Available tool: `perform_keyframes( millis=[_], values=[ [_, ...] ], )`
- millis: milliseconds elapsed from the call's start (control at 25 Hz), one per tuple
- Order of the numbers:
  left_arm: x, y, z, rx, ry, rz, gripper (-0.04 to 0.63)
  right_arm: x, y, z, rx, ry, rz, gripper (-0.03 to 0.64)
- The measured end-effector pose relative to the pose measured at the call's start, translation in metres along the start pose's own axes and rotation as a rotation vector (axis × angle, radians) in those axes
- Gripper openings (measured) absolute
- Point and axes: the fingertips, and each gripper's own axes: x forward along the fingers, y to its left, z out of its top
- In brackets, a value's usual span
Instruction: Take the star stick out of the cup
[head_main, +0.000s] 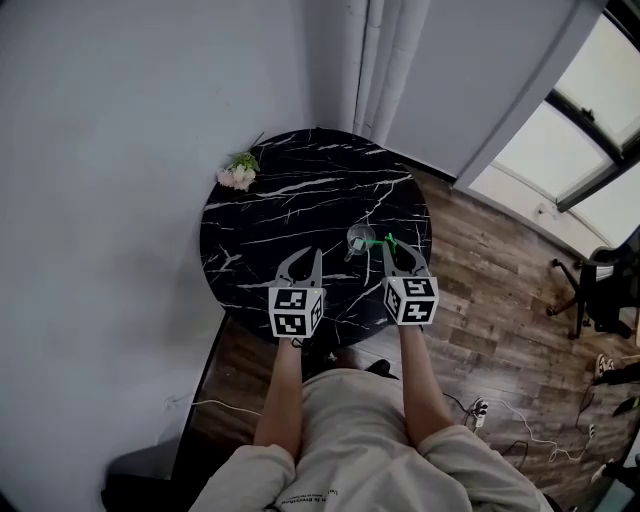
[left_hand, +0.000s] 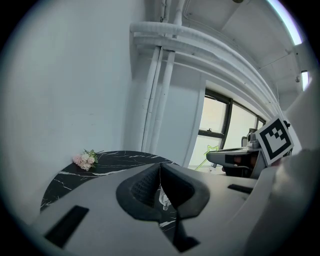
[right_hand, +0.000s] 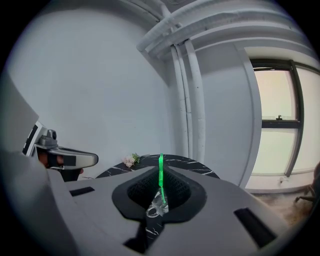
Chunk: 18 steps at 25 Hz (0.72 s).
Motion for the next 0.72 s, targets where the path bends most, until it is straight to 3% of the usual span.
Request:
perform_keyframes(
  millis=[720],
  values=[
    [-0.003,-0.051,-0.015,-0.008,0.032,0.009,0.023,-0.062,-0.045,0.019,0.112,-0.101,0.010,0.046]
  ],
)
